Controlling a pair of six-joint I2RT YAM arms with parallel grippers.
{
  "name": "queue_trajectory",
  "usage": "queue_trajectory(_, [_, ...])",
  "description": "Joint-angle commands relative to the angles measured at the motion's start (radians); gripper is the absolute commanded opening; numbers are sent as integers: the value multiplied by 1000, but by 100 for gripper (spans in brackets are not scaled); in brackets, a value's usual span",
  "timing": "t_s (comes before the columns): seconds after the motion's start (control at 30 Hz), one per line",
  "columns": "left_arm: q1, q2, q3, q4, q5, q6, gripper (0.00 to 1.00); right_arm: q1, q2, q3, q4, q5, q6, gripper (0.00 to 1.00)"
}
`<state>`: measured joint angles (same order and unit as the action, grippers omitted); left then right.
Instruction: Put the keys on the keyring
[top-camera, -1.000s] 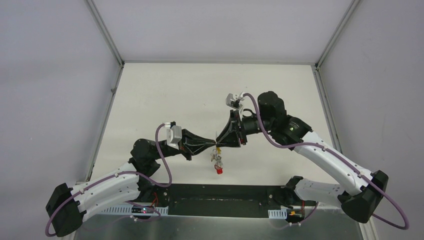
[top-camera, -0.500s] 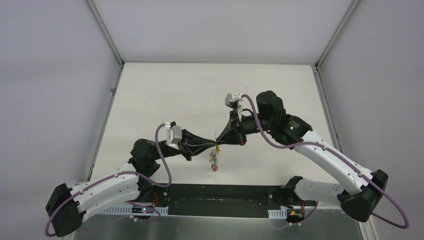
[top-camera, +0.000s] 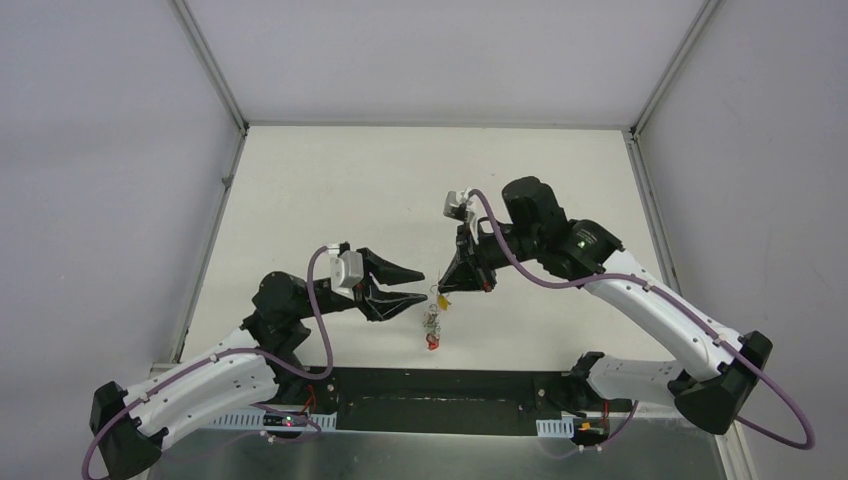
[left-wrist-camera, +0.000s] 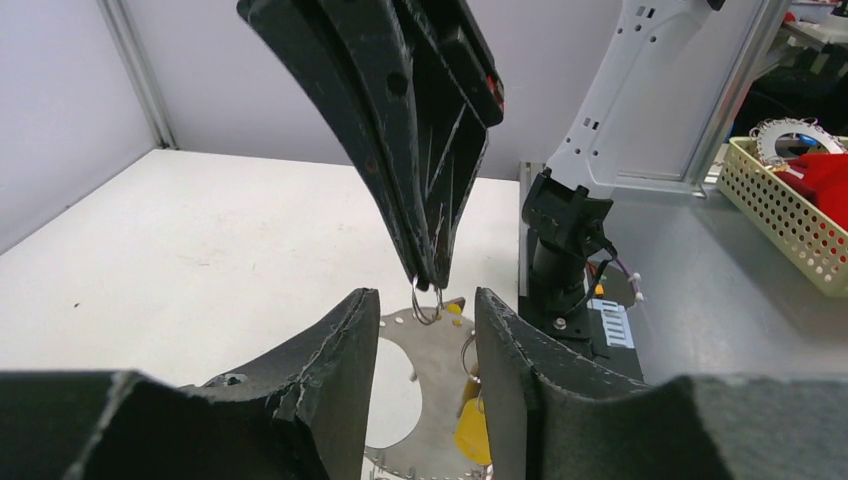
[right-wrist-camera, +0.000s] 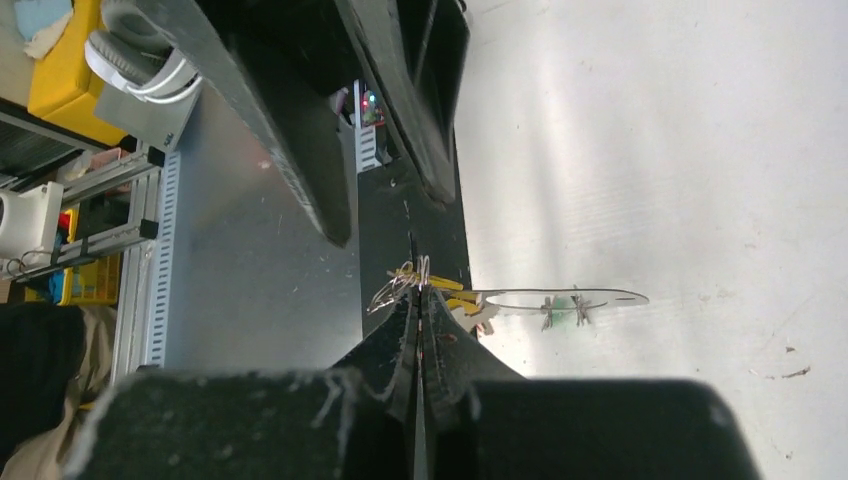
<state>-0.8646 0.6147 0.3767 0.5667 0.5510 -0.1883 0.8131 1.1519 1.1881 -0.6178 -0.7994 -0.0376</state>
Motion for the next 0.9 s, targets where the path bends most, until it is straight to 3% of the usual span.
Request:
queue_trajectory(0.0, [-2, -9, 126, -236, 29, 113, 42, -2, 36, 96, -131, -21, -86, 0])
queue_trajectory(0.13, [-3, 39, 196, -361, 65, 151, 41, -2, 75, 148, -231, -22, -136, 0])
queue_trajectory(0.33, [-3, 137, 243, -380, 143, 152, 36, -1, 129, 214, -363, 2, -197, 0])
queue_trajectory(0.7, [-3, 254, 261, -293, 228, 115, 22, 1, 147, 224, -368, -12, -199, 0])
queue_trajectory(0.87, [-4, 271, 263, -270, 233, 103, 21, 2, 147, 220, -364, -8, -199, 0])
